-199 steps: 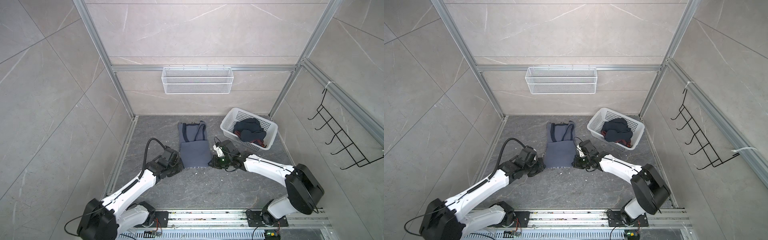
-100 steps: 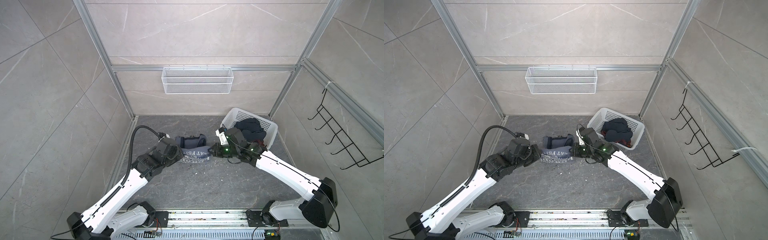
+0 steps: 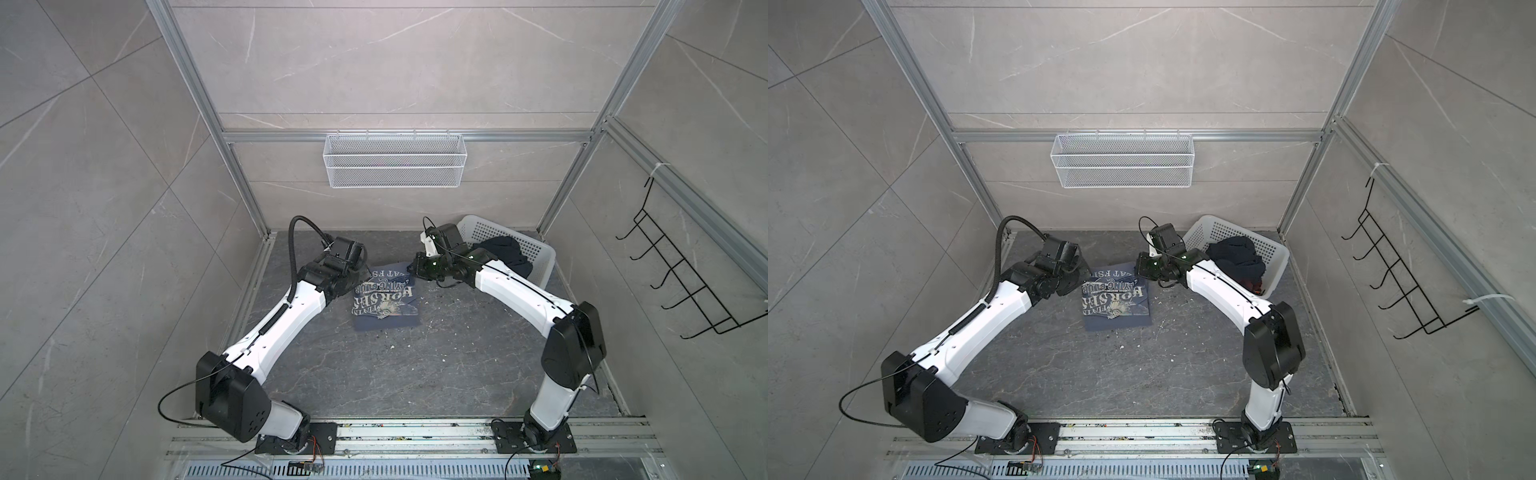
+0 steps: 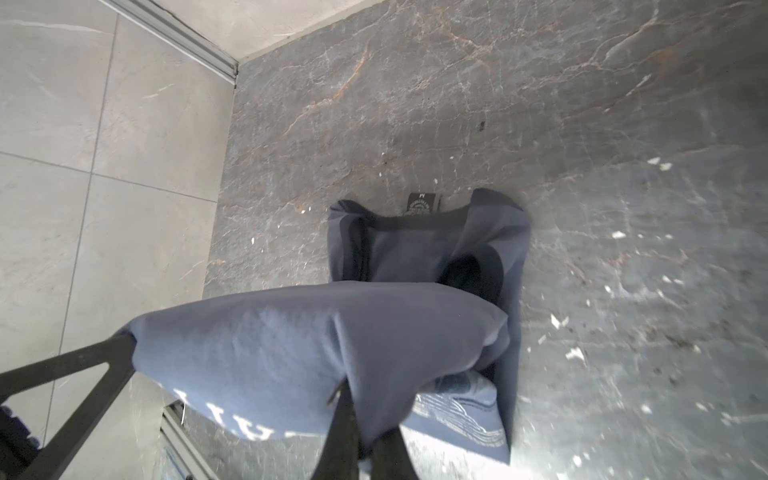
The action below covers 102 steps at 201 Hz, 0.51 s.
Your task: Fold and stack the tank tops
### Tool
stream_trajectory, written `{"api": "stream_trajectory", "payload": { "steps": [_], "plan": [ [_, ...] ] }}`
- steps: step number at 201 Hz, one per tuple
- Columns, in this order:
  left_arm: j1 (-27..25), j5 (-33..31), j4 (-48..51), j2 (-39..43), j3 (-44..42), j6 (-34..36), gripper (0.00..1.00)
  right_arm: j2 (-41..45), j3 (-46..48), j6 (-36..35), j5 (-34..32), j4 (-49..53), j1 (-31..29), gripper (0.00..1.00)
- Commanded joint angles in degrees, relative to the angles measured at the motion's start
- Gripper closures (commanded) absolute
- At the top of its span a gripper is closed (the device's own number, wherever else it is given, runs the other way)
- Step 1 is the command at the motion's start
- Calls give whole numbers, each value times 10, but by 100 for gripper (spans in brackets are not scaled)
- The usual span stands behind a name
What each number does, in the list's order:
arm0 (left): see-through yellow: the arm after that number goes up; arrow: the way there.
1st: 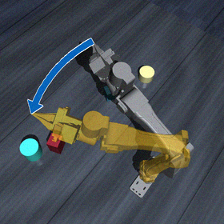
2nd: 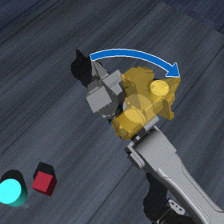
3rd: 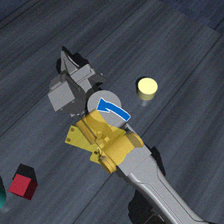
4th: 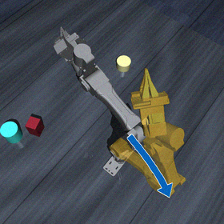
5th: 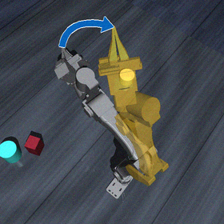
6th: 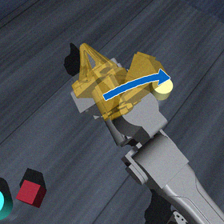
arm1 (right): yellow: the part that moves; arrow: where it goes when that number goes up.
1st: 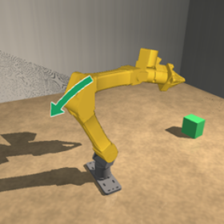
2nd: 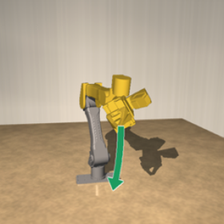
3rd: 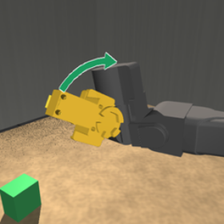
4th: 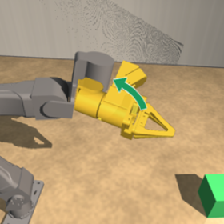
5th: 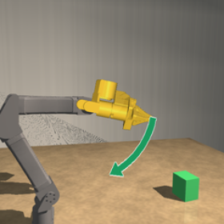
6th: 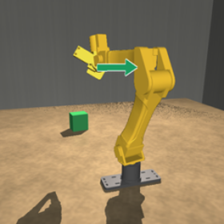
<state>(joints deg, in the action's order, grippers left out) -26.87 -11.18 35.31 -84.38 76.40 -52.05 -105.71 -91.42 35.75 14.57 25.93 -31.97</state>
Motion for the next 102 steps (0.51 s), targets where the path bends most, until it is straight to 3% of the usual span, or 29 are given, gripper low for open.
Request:
{"api": "stream_trajectory", "payload": {
  "steps": [1,69,90,102],
  "plan": [
    [27,19,-30,-27,25,11,100,-39,-37,-10,13,1,7,100],
    [87,85,-63,-192,101,55,100,-155,-118,-8,17,-2,28,100],
    [103,104,-71,-243,131,64,91,-207,-168,-14,27,11,34,80],
    [110,109,-65,-268,153,68,78,-233,-202,-18,27,28,35,66]
  ]
}}
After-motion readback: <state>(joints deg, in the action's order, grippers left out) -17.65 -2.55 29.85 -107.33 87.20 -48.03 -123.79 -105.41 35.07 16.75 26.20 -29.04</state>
